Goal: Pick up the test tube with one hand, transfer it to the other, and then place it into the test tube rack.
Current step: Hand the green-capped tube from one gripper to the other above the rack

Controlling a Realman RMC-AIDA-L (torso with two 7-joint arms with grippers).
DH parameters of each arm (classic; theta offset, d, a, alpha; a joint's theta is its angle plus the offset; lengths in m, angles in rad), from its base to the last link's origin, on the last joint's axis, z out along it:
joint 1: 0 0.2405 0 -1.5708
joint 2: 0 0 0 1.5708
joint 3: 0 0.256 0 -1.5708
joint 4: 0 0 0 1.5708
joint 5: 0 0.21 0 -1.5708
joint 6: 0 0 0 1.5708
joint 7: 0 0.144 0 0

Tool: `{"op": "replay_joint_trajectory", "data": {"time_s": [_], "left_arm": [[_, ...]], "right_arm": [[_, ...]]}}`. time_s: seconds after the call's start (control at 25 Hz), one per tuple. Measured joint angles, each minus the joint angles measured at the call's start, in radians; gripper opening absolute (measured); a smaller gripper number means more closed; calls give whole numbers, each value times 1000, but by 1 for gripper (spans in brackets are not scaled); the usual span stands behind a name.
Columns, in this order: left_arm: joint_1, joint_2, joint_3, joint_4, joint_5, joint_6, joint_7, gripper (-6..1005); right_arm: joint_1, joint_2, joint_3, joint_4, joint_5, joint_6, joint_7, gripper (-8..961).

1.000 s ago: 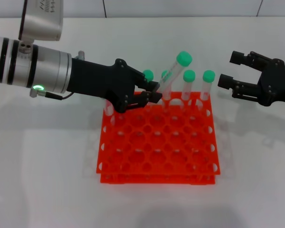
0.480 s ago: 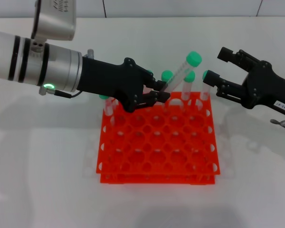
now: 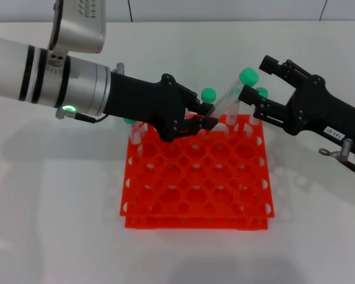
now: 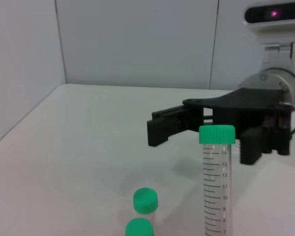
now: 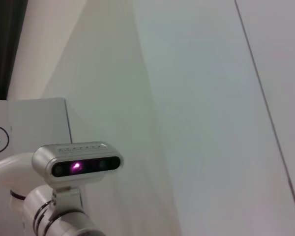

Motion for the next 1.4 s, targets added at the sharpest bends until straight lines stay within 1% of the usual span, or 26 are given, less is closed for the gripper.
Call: {"op": "replay_joint_trajectory", "data": {"time_s": [0.2,0.52,1.4], "left_arm": [[-2,-1,2,0,0,-3,-1,189],[-2,-1,2,0,0,-16,-2,189],[-7,-3,6,0,0,-18,0,190]], "right_arm": [[13,0,0,31,0,-27,-10,778],[9,0,0,33,0,-62,3,776],[14,0,0,36,0,-51,-7,771]]}}
